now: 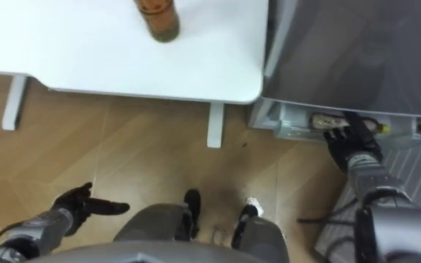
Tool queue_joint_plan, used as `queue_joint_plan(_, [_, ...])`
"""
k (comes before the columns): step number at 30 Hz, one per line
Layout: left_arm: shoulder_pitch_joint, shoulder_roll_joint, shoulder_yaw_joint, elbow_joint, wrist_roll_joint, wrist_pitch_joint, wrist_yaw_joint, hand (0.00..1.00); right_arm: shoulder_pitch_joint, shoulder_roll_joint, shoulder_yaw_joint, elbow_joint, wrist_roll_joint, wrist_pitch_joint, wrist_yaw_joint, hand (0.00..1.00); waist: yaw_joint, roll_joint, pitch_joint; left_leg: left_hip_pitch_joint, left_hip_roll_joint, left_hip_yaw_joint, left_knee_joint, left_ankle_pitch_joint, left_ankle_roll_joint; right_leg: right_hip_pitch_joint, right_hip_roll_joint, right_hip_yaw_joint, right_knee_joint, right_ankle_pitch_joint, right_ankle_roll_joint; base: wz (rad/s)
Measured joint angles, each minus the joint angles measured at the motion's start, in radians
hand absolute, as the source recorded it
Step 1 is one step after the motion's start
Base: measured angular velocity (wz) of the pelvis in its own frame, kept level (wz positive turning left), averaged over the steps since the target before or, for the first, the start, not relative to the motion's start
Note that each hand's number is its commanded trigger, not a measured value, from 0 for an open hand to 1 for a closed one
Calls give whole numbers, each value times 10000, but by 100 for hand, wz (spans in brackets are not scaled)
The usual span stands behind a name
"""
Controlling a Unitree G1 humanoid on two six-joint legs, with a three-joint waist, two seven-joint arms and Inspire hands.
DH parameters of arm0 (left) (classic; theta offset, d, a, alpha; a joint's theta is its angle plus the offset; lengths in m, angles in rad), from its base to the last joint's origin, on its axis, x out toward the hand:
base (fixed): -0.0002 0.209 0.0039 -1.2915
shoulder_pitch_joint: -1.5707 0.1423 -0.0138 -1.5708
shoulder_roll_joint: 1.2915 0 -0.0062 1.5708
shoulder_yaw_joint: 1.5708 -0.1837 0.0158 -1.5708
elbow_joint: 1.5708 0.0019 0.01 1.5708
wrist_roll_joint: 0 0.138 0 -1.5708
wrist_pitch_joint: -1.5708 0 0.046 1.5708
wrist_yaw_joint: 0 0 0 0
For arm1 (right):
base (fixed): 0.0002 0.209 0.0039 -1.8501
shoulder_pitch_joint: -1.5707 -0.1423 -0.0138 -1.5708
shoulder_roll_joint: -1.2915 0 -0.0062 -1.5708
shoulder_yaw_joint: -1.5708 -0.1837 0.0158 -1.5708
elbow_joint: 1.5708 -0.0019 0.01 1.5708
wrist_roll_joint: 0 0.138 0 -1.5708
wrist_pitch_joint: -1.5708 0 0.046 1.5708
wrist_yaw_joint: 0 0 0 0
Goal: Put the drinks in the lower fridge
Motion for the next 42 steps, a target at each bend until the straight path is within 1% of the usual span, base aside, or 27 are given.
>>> queue_joint_plan(1, [59,-16,9,-42,1,-23,3,0,264,28,85,-40,-153,9,55,0,12,-5,-40,175,5,10,-147,-1,-2,164,23,-3,-122,7,5,0])
queue_joint_plan(3, [229,-76,132,-53,1,-38,26,0,654,134,148,-37,-177,-23,81,0,-12,14,-70,522,41,58,-327,-8,-14,539,69,-44,-399,96,-2,-7])
queue_joint_plan(4, [415,-120,237,-64,19,-76,59,0,985,253,301,-29,-332,-70,123,0,-7,12,-116,797,69,78,-456,-26,-38,853,127,-39,-640,154,-1,-7])
queue_joint_plan(5, [505,-128,277,-84,67,-86,61,0,1140,331,354,-28,-454,-81,148,0,-5,4,-135,923,90,82,-496,-44,-55,994,166,-12,-731,182,-2,-10])
queue_joint_plan(7, [838,-144,346,-137,73,-102,91,0,1733,688,850,-43,-869,-69,208,0,-15,-57,-210,1294,141,94,-599,-107,-116,1400,267,40,-958,195,-14,-8])
queue_joint_plan(8, [921,-191,357,-138,71,-127,91,0,1929,842,951,-47,-1166,-68,207,0,-63,-56,-240,1389,157,93,-618,-123,-140,1510,298,61,-1034,200,-22,0])
queue_joint_plan(9, [970,-225,358,-136,78,-126,91,0,2009,902,973,-47,-1353,-69,207,0,-138,-45,-236,1438,161,91,-619,-127,-145,1575,303,53,-1066,201,-24,0])
queue_joint_plan(10, [1047,-303,388,-138,88,-127,89,0,2162,997,1024,-49,-1656,-70,208,0,-208,-21,-256,1481,166,82,-620,-129,-148,1677,325,53,-1171,207,-29,0])
queue_joint_plan(11, [1067,-347,410,-138,89,-131,89,0,2235,1036,1024,-51,-1758,-73,216,0,-220,-12,-253,1539,169,83,-623,-131,-150,1745,333,66,-1205,219,-30,0])
queue_joint_plan(13, [1285,-503,711,-140,83,-258,89,0,2500,1167,1027,-29,-2291,-72,306,0,-296,-15,-236,1798,169,76,-632,-182,-160,2069,352,58,-1366,220,-24,0])
queue_joint_plan(16, [1507,-543,825,-159,84,-268,93,0,2576,1236,1020,-45,-3036,-73,304,0,-486,-52,-212,2073,159,60,-643,-244,-157,2334,355,39,-1537,195,14,0])
queue_joint_plan(18, [1611,-558,978,-324,98,-267,96,0,2612,1240,1018,-51,-3618,-80,292,0,-524,-82,-204,2139,155,59,-649,-261,-154,2431,356,46,-1542,193,17,0])
queue_joint_plan(19, [1682,-602,1172,-439,94,-273,139,0,2678,1254,1030,-47,-4229,-125,261,0,-560,-112,-203,2166,148,50,-666,-262,-153,2538,357,33,-1533,195,20,3])
queue_joint_plan(20, [1727,-649,1287,-462,80,-290,236,0,2748,1296,1042,-47,-4816,-181,163,0,-559,-138,-182,2230,142,42,-695,-262,-153,2599,356,22,-1541,195,22,4])
queue_joint_plan(21, [1737,-682,1368,-461,74,-291,295,0,2774,1332,1055,-46,-5084,-184,81,0,-551,-147,-175,2268,139,42,-710,-262,-153,2632,356,23,-1543,193,24,0])
queue_joint_plan(22, [1739,-730,1519,-460,81,-290,360,0,2821,1384,1137,-46,-5835,-183,-32,0,-538,-170,-183,2322,139,38,-731,-266,-158,2649,358,42,-1541,192,25,0])
queue_joint_plan(23, [1757,-748,1551,-462,82,-290,373,0,2836,1402,1147,-38,-6318,-178,-78,0,-540,-170,-182,2343,139,39,-736,-269,-162,2667,362,51,-1549,192,25,-4])
queue_joint_plan(25, [1794,-826,1585,-458,90,-283,494,0,2953,1456,1183,-9,-8150,-177,-362,0,-545,-168,-168,2517,132,42,-807,-290,-169,2842,370,67,-1656,192,25,0])
queue_joint_plan(26, [1820,-851,1642,-451,90,-283,503,0,2986,1468,1198,-10,-8518,-178,-427,0,-514,-160,-167,2562,135,42,-806,-310,-173,2858,380,76,-1702,192,26,-6])
queue_joint_plan(28, [1878,-917,1823,-343,40,-229,519,0,3092,1483,1521,-9,-9657,-169,-606,0,-451,-197,-150,2755,139,62,-862,-352,-194,2978,393,134,-1720,162,44,-9])
queue_joint_plan(32, [1970,-994,1936,-318,36,-135,510,0,3109,1517,1514,-174,-10549,-274,-761,0,-464,-221,-147,2818,147,110,-868,-389,-192,3011,398,211,-1710,145,44,-5])
queue_joint_plan(35, [2037,-993,1965,-310,-37,-93,510,0,3115,1585,1515,-228,-10819,-279,-841,0,-443,-250,-160,2844,146,105,-875,-398,-194,3046,399,203,-1712,145,44,0])
queue_joint_plan(37, [2103,-996,2044,-316,-45,-68,517,0,3123,1643,1515,-232,-11005,-284,-938,0,-442,-296,-130,2940,144,110,-932,-399,-194,3131,402,265,-1738,143,47,0])
queue_joint_plan(38, [2080,-1007,2088,-316,-42,-67,534,0,3132,1653,1518,-220,-11010,-287,-964,0,-450,-323,-129,2973,141,116,-952,-401,-195,3158,400,279,-1748,140,50,-4])
queue_joint_plan(41, [2104,-1145,2142,-335,-42,-61,1082,0,3176,1668,1612,-213,-10978,-284,-1071,0,-467,-333,-139,3056,137,127,-937,-439,-185,3313,401,286,-1837,137,55,0])
queue_joint_plan(42, [2128,-1215,2202,-392,-31,-54,1389,0,3205,1675,1610,-251,-10980,-284,-1065,0,-466,-306,-156,3103,134,122,-936,-453,-186,3357,403,289,-1839,135,59,0])
